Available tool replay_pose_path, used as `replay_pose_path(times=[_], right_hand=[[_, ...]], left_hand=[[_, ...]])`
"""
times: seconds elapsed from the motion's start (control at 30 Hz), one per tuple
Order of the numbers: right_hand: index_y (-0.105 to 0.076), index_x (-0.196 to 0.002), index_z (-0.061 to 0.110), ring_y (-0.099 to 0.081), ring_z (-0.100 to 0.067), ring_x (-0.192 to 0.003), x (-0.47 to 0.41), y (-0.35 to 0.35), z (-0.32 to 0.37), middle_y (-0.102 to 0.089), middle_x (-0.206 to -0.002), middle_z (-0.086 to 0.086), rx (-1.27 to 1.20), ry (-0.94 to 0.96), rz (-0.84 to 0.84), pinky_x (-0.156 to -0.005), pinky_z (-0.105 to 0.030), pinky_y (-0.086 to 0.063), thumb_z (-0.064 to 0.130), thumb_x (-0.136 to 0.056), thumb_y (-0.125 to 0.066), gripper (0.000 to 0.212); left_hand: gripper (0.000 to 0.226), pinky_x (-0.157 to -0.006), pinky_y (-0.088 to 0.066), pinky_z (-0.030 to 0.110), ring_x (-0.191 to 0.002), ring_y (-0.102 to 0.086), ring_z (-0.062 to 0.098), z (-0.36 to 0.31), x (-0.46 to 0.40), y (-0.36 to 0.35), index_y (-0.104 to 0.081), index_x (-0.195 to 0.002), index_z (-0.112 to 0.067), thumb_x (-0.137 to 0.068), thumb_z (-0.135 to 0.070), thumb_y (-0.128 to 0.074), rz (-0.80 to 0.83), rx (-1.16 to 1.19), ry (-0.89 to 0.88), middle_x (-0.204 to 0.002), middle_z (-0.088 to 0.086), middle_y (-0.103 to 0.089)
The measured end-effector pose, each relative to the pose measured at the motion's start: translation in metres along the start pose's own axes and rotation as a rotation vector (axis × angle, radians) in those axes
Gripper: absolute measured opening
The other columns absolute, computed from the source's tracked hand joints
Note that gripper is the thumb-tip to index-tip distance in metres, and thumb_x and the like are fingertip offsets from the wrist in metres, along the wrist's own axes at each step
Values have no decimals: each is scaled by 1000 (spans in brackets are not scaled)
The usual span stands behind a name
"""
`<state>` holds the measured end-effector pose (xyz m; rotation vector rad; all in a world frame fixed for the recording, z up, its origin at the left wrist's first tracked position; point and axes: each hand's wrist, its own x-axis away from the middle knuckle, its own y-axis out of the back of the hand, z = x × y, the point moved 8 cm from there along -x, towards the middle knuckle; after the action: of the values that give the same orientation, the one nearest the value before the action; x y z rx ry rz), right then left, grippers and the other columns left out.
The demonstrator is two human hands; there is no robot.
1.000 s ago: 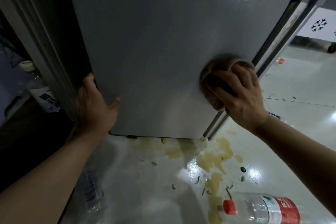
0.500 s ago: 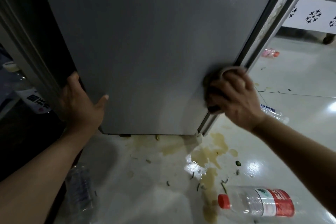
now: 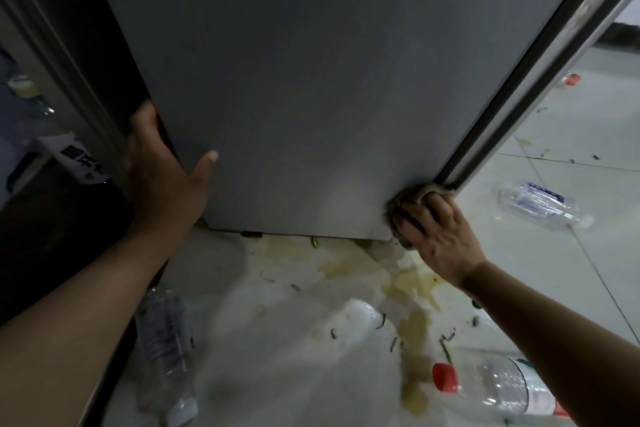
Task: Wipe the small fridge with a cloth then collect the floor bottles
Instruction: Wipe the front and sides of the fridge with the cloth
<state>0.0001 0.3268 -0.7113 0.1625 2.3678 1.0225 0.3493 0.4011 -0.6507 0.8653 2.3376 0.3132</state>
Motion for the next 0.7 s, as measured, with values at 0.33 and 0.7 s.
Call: replay_pose_path(times=[0.33,0.7], right_hand=[[-53,-114,4,-43,-38,-109,-39,52,-38,-43,-123,-14,-177,-146,-274,-102,-47,-36,5,-91,-54,24],[5,-149,21,-10,-34,-144,0,-52,55,-13,-159,-10,76,364,582,-111,-51,6,6,-76,-69,105]], left_hand=[[82,-104,-37,40,-126,-42,20,5,6,6,-25,-142,-20,-75,-20,-72,-1,-42,30,-142,5,-39],[54,-86,-48,43,-101,-54,26,36,23,-13,-39,-120,-16,-77,-20,-70,62,-91,178,-122,9,-51]])
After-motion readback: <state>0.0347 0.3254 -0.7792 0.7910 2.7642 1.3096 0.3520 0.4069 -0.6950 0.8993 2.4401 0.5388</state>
